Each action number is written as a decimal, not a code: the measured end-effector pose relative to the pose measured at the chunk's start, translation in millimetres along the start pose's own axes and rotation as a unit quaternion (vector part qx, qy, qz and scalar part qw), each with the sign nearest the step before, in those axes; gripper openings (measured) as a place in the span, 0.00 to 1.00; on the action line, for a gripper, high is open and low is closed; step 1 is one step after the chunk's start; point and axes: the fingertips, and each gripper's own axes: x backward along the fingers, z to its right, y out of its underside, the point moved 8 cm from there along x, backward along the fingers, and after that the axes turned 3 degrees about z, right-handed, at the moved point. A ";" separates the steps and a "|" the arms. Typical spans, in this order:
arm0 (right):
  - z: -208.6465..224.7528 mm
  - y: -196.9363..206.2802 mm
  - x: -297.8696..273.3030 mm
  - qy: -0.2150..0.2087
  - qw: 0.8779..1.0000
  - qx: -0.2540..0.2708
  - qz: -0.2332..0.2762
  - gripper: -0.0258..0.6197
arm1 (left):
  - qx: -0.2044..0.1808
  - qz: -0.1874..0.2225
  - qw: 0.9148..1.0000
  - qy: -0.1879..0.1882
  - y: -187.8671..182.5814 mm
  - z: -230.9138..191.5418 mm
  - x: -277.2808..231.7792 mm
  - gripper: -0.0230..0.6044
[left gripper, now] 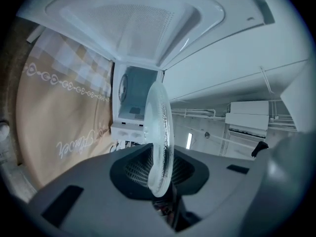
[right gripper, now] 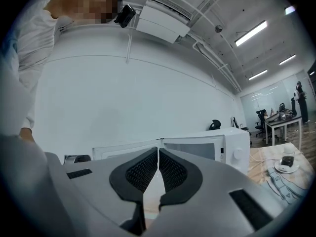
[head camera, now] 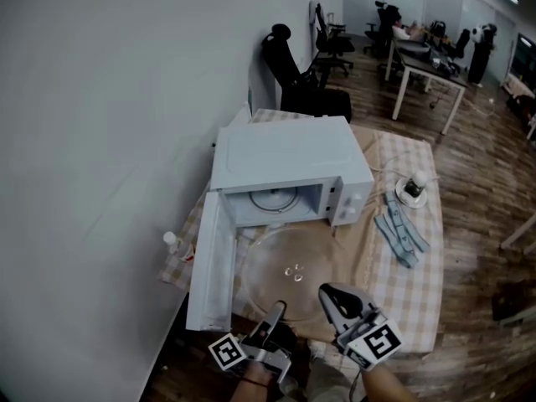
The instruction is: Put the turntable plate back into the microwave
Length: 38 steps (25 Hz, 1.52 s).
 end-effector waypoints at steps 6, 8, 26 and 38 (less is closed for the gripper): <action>20.2 22.0 -24.4 -0.007 1.000 0.000 0.002 0.09 | -0.026 0.000 1.000 0.001 -20.9 -19.7 -18.3 0.13; 27.1 29.4 -29.9 -0.004 1.000 -0.005 0.005 0.09 | -0.034 0.001 0.999 0.005 -25.8 -26.1 -24.1 0.13; 84.3 61.7 -76.2 -0.005 1.000 0.006 0.015 0.09 | -0.063 0.034 0.997 0.014 -54.6 -68.1 -73.9 0.13; 102.1 70.1 -104.4 -0.012 0.999 0.016 0.025 0.09 | -0.060 0.046 0.997 0.016 -75.6 -80.3 -94.8 0.14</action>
